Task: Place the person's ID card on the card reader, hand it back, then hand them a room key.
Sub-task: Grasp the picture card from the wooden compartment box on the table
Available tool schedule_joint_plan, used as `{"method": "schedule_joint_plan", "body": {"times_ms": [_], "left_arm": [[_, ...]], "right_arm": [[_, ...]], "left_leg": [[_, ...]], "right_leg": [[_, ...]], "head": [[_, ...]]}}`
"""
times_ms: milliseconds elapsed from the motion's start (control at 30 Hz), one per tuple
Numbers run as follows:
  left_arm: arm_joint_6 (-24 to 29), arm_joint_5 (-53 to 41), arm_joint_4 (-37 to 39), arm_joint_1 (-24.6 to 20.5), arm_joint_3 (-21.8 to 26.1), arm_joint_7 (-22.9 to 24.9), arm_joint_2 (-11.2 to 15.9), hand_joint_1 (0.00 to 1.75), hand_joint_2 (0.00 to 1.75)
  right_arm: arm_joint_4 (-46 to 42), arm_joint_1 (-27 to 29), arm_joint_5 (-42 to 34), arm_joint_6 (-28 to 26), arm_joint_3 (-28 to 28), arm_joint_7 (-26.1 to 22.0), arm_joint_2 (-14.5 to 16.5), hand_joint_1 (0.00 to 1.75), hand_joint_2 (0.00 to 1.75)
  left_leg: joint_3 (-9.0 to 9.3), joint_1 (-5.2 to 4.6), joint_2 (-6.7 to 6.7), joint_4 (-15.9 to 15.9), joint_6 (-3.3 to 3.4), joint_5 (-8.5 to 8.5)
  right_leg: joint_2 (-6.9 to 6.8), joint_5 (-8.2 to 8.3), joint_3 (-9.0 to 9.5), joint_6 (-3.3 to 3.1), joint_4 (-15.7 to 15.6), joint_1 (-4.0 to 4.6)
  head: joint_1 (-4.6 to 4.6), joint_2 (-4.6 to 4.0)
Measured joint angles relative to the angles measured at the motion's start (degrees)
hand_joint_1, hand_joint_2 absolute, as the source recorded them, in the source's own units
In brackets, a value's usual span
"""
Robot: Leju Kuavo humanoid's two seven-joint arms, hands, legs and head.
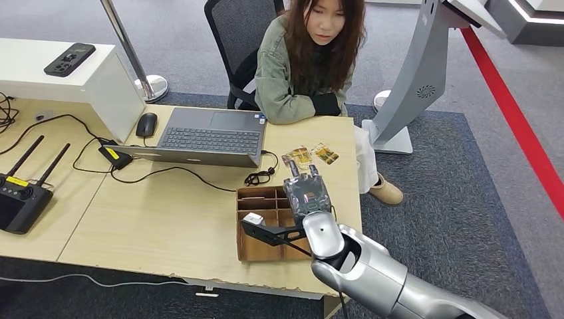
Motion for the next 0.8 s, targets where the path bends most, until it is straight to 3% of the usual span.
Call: {"method": "schedule_joint_plan", "body": {"times_ms": [133, 267, 400, 533, 800], "left_arm": [[0.0, -0.1, 0.2, -0.1, -0.3, 0.0, 0.0, 0.0, 0.0], [0.0, -0.2, 0.3, -0.1, -0.4, 0.0, 0.0, 0.0, 0.0], [-0.1, -0.2, 0.3, -0.1, -0.5, 0.0, 0.0, 0.0, 0.0], [-0.3, -0.2, 0.4, -0.2, -0.6, 0.0, 0.0, 0.0, 0.0], [-0.4, -0.2, 0.5, -0.2, -0.7, -0.4, 0.0, 0.0, 0.0]], "right_arm": [[0.0, 0.3, 0.3, 0.0, -0.5, 0.0, 0.0, 0.85, 1.75], [0.0, 0.5, 0.5, 0.0, -0.9, 0.0, 0.0, 0.96, 1.75], [0.0, 0.7, 1.4, -0.1, -1.1, 0.0, 0.0, 1.35, 1.75], [-0.1, 1.1, 2.3, -0.2, -1.4, 0.0, 0.0, 1.5, 1.75], [-0.3, 2.0, 3.0, -0.6, -2.3, 0.0, 0.0, 1.55, 1.75]], "left_leg": [[0.0, -0.01, 0.0, 0.0, 0.0, 0.0], [0.0, -0.01, 0.0, 0.0, 0.0, 0.0], [0.0, -0.01, 0.0, 0.0, 0.0, 0.0], [0.01, 0.0, 0.0, 0.0, 0.0, 0.0], [0.0, -0.01, 0.01, 0.0, 0.0, 0.0]], "right_leg": [[0.0, 0.0, 0.0, 0.0, 0.0, -0.01], [0.0, 0.0, 0.0, 0.0, 0.0, -0.01], [0.0, 0.0, -0.01, 0.0, 0.0, 0.0], [0.0, 0.0, 0.0, 0.0, 0.0, 0.0], [0.0, 0.0, 0.0, 0.0, 0.0, 0.0]], "head": [[0.0, 0.0], [0.0, 0.0], [0.0, 0.0], [0.0, 0.0], [0.0, 0.0]]}}
